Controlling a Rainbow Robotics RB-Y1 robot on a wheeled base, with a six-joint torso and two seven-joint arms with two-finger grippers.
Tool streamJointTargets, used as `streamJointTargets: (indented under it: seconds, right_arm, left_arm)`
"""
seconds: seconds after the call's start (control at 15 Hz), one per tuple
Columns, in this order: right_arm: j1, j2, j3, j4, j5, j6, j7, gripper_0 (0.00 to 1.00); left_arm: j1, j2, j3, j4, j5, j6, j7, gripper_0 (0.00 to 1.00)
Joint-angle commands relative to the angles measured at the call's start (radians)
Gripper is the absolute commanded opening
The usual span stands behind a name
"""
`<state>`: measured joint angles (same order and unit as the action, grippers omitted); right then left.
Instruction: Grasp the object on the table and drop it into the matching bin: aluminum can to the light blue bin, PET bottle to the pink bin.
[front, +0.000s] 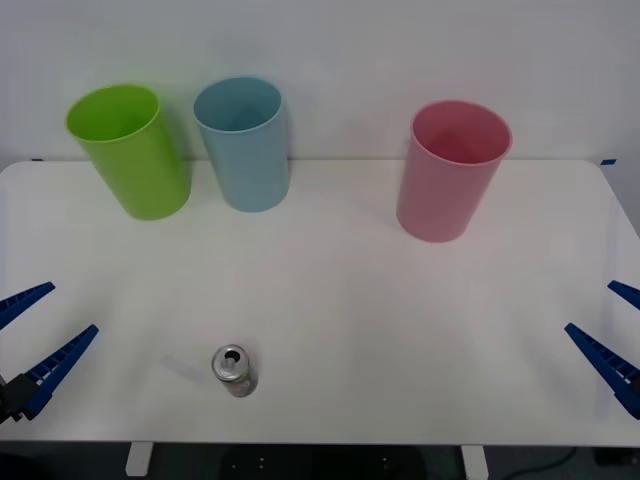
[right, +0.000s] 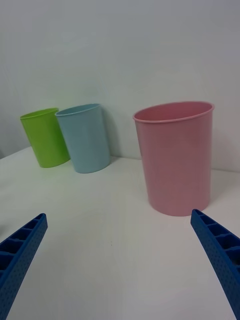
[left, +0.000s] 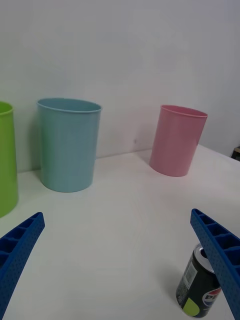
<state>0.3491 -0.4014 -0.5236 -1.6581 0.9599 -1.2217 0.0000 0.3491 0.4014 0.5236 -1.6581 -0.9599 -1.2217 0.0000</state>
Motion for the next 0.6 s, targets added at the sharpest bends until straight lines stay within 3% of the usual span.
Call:
streamJointTargets:
  seconds: [0.07,0.6]
  right_arm:
    - [0.000,0.000,0.000,0.000,0.000,0.000,0.000,1.00]
    - [0.000,0.000,0.000,0.000,0.000,0.000,0.000,1.00]
  left_arm:
    - [0.000,0.000,0.000,0.000,0.000,0.000,0.000,1.00]
    - [0.037,-0.013,-0.017,0.011,-0.008,-0.001,-0.020,1.00]
